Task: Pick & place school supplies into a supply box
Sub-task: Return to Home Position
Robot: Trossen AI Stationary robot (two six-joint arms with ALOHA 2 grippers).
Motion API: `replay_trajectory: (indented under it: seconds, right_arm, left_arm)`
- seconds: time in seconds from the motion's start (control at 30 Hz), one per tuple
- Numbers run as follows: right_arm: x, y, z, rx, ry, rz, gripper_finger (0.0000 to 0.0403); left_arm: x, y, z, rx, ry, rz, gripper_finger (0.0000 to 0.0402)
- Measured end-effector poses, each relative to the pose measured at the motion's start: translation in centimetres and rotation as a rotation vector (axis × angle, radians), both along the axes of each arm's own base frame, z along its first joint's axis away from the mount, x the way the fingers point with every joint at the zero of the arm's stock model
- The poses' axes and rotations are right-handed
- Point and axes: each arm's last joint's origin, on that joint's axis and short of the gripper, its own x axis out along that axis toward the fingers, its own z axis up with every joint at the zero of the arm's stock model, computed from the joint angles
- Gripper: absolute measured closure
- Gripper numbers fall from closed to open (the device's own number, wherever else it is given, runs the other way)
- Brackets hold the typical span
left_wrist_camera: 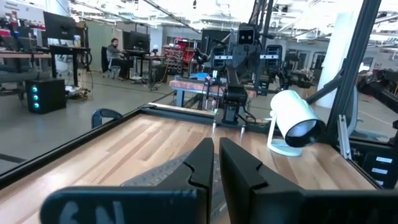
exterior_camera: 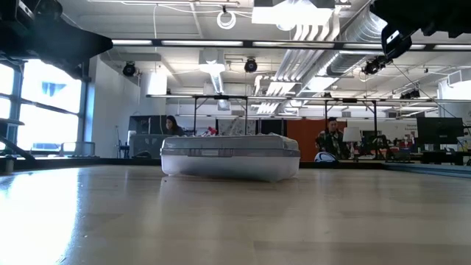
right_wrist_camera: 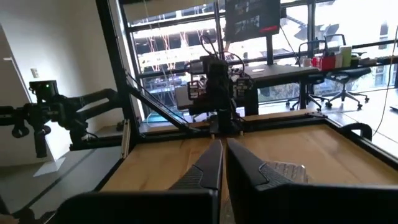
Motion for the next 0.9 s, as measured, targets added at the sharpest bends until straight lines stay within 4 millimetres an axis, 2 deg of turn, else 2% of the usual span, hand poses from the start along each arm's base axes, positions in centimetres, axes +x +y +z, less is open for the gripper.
replay_trajectory:
  seconds: [0.1,0.3,0.7,0.9]
  right_arm:
    - [-0.2,0.0,-1.0,0.018,-0.003,0.001,0.0402]
    - [-1.1,-0.2,-1.5,0.043,-0.073,0.003,0.0402]
    - [-1.8,-0.3,-3.7,0.086,-0.096,0.009,0.0402]
    - [-2.0,-0.3,-3.6,0.080,-0.110,0.008,0.0402]
  left_arm:
    - [0.0,0.0,0.0,0.000,0.000,0.000,0.0339]
    - [0.0,0.0,0.0,0.000,0.000,0.000,0.0339]
    - [0.0,0.0,0.0,0.000,0.000,0.000,0.0339]
    - [0.0,0.0,0.0,0.000,0.000,0.001,0.0339]
